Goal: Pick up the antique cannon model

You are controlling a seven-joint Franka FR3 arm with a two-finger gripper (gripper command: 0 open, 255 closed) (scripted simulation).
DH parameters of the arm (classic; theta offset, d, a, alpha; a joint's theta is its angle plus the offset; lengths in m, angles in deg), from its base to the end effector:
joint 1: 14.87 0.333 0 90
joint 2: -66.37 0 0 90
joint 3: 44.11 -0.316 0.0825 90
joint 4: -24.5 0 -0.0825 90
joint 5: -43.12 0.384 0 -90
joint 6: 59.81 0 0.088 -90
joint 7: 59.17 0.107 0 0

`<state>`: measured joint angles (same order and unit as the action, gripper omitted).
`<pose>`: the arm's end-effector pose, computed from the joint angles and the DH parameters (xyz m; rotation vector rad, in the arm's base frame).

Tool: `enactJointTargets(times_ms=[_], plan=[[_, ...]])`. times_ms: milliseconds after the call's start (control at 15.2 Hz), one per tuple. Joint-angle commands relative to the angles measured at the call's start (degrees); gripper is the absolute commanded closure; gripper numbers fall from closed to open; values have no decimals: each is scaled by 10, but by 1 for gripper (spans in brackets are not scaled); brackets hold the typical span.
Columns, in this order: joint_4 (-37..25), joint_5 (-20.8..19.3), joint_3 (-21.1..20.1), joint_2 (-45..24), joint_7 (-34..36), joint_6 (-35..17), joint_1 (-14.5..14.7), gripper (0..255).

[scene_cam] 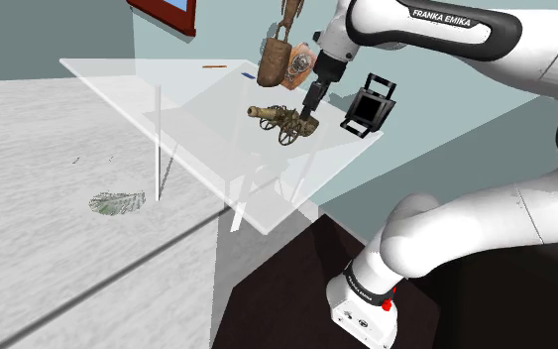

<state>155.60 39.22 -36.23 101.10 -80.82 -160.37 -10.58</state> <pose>0.3740 -0.0395 0.5761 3.0890 0.5413 0.1094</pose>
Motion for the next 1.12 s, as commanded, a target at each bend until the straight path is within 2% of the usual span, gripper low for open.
enactJointTargets(times_ms=[0,198,462,858,924,1056], plan=[[-17,-7,37,-37,-100,-21,18,0],[-58,-1,82,-102,-237,-45,46,0],[-129,27,131,-199,-419,-62,82,0],[-258,99,162,-352,-682,-56,110,0],[-271,106,161,-367,-706,-53,109,0],[-258,107,160,-369,-708,-68,108,0]])
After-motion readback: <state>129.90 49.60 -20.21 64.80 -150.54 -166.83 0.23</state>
